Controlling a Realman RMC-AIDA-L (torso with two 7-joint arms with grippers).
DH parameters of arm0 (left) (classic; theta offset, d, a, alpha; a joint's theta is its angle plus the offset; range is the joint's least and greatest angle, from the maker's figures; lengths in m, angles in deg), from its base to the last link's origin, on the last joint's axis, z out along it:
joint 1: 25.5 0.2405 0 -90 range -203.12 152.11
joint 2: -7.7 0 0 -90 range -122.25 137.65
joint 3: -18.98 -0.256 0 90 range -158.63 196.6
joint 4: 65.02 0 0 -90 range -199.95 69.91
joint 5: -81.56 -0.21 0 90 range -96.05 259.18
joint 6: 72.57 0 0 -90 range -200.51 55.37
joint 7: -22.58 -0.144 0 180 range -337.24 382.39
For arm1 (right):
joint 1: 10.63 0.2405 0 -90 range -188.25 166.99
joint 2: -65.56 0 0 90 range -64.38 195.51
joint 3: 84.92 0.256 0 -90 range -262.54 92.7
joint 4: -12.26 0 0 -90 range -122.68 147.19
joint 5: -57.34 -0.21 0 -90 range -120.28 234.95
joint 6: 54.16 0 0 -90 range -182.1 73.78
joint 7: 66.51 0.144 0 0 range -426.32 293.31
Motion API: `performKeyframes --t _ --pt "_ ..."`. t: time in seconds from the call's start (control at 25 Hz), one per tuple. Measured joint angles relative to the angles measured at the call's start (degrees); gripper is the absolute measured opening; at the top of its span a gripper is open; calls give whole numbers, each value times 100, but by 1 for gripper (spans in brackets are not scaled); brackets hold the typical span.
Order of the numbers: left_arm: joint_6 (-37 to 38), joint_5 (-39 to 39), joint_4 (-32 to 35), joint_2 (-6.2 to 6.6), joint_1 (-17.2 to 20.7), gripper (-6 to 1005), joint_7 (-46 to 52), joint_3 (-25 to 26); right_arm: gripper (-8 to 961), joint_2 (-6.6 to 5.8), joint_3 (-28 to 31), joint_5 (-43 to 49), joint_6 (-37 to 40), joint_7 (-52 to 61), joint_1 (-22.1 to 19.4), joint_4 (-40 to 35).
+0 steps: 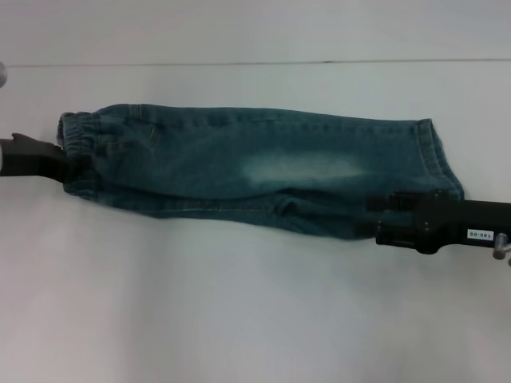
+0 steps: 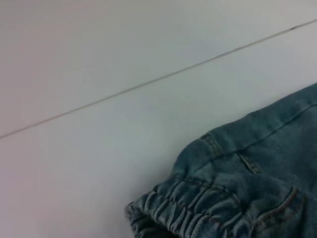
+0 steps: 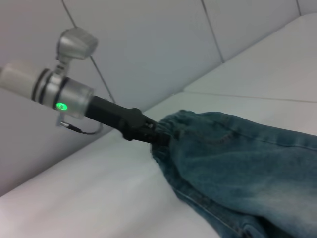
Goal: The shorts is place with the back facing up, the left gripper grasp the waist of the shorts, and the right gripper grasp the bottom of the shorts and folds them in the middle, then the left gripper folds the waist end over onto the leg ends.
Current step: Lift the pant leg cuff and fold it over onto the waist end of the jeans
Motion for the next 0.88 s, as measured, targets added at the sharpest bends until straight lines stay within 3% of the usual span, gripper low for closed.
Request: performKeyframes --t 0.2,0.32,0.52,0.68,0.88 --pt "306 -3 270 -19 55 200 26 4 668 40 -64 18 -253 -13 51 93" --pt "627 -33 529 -21 57 189 41 12 417 50 -149 11 -394 -16 84 169" --pt "1460 -32 1179 -16 -36 170 259 23 296 67 -98 -150 -684 -309 187 533" --pt "2034 -22 1675 -39 -266 150 547 8 199 88 -88 -1095 -1305 -1026 220 1103" --pt "2567 -14 2059 -80 -736 146 902 -1 79 135 -81 -3137 -2458 -2921 456 2328"
